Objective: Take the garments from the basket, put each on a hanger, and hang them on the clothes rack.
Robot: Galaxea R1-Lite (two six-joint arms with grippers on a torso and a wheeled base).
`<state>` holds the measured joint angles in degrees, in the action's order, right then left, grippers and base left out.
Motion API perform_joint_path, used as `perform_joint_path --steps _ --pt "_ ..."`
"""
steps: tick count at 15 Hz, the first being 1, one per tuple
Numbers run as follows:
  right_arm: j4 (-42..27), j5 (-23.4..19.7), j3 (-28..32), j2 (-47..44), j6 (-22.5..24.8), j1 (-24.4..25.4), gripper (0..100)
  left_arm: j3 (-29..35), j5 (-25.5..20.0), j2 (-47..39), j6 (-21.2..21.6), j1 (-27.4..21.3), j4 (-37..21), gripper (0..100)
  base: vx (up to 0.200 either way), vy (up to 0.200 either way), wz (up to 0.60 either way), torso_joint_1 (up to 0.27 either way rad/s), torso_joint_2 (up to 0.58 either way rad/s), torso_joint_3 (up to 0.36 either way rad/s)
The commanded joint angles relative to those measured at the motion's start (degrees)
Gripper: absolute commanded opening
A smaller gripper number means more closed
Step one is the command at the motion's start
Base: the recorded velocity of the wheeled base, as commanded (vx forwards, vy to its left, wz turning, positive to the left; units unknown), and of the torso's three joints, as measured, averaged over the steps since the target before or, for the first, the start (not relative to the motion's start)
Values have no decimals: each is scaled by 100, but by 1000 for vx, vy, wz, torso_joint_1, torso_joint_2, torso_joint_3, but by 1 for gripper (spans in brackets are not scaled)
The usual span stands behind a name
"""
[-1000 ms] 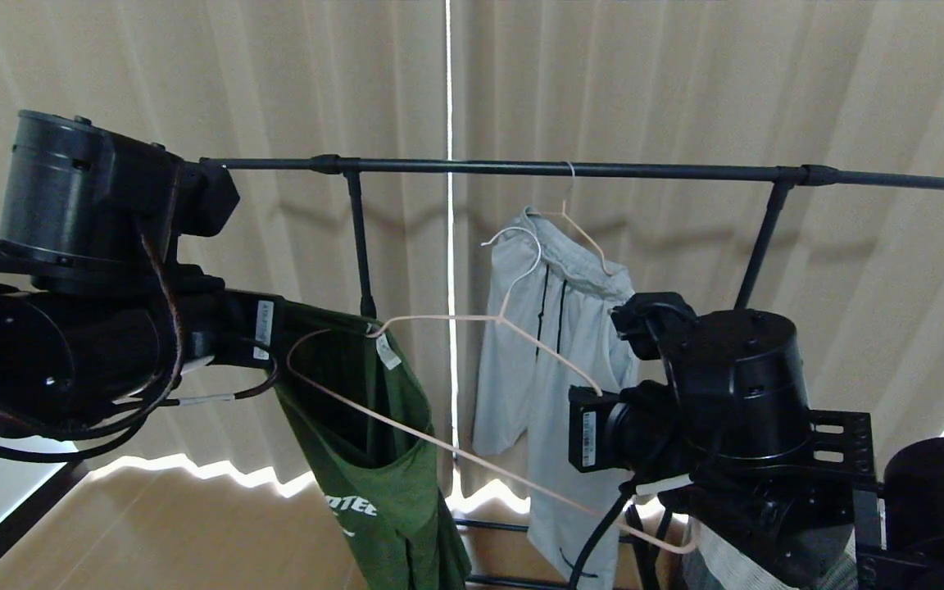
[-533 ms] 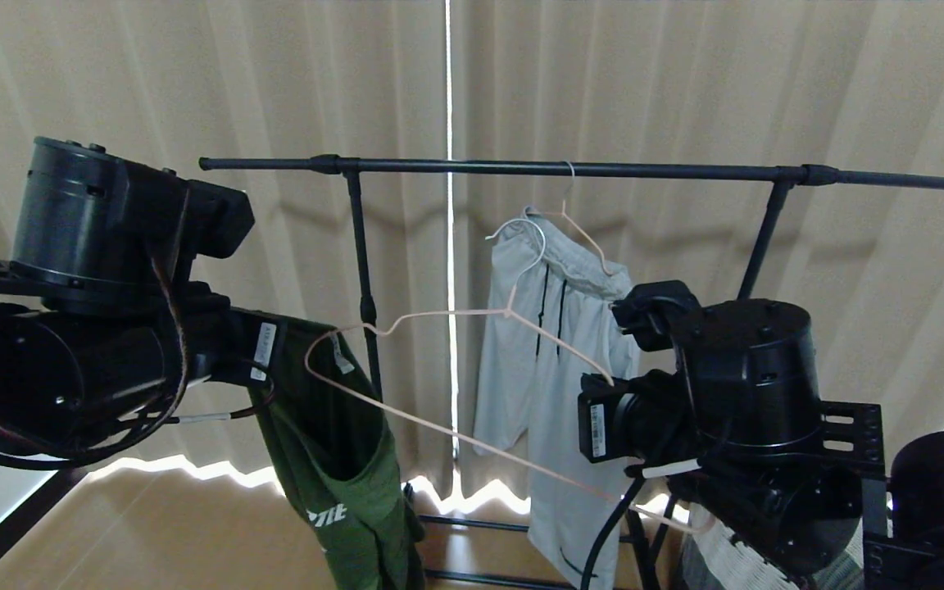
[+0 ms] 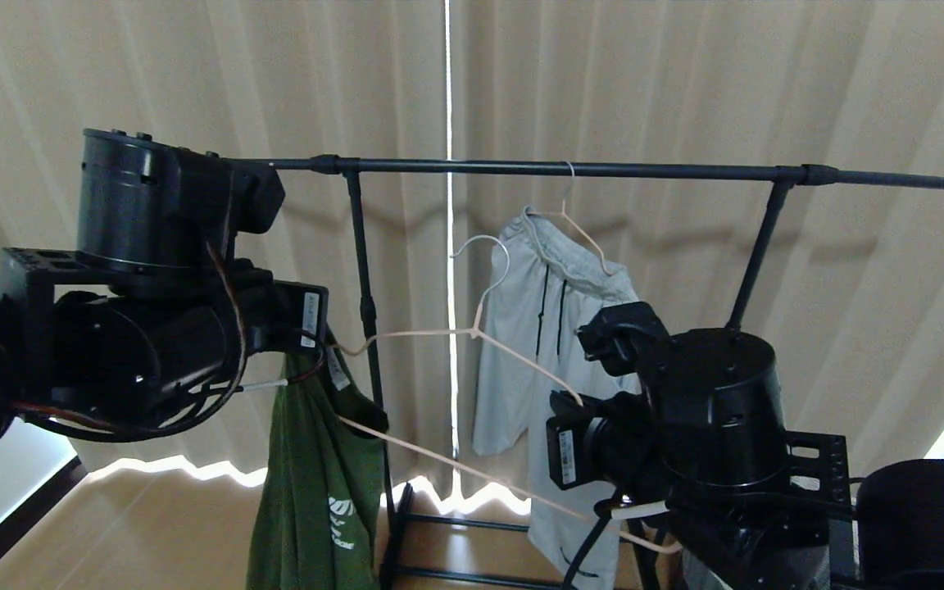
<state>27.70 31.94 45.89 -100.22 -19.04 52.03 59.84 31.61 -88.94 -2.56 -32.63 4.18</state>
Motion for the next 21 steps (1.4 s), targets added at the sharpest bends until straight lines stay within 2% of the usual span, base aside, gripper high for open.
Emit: perform_joint_path --steps 1,3,6,7,11,12,16,18,21 --pt "8 -12 -150 38 -12 44 0 -17 3 -141 107 231 13 0 0 0 0 0 0 0" --pt "25 -47 -150 2 -38 44 0 -34 -6 -115 107 266 39 0 0 0 0 0 0 0" --pt "500 -47 -89 -288 23 35 0 -52 3 -97 -16 29 21 0 0 0 0 0 0 0" --pt "728 -47 -36 -481 67 18 0 -17 3 -27 -60 -156 4 0 0 0 0 0 0 0" --pt "790 -144 237 -692 94 70 0 89 -94 70 -60 -753 48 0 0 0 0 0 0 0" --pt "790 -144 316 -718 94 123 0 89 -287 96 -43 -894 92 0 0 0 0 0 0 0" --pt "799 -170 518 -789 94 141 0 45 -1711 325 19 -938 276 0 0 0 0 0 0 0" --pt "799 -170 527 -762 85 150 0 45 -1931 342 80 -929 276 0 0 0 0 0 0 0" --pt "799 -170 518 -727 76 141 0 -43 -1931 351 230 -867 285 0 0 0 0 0 0 0"
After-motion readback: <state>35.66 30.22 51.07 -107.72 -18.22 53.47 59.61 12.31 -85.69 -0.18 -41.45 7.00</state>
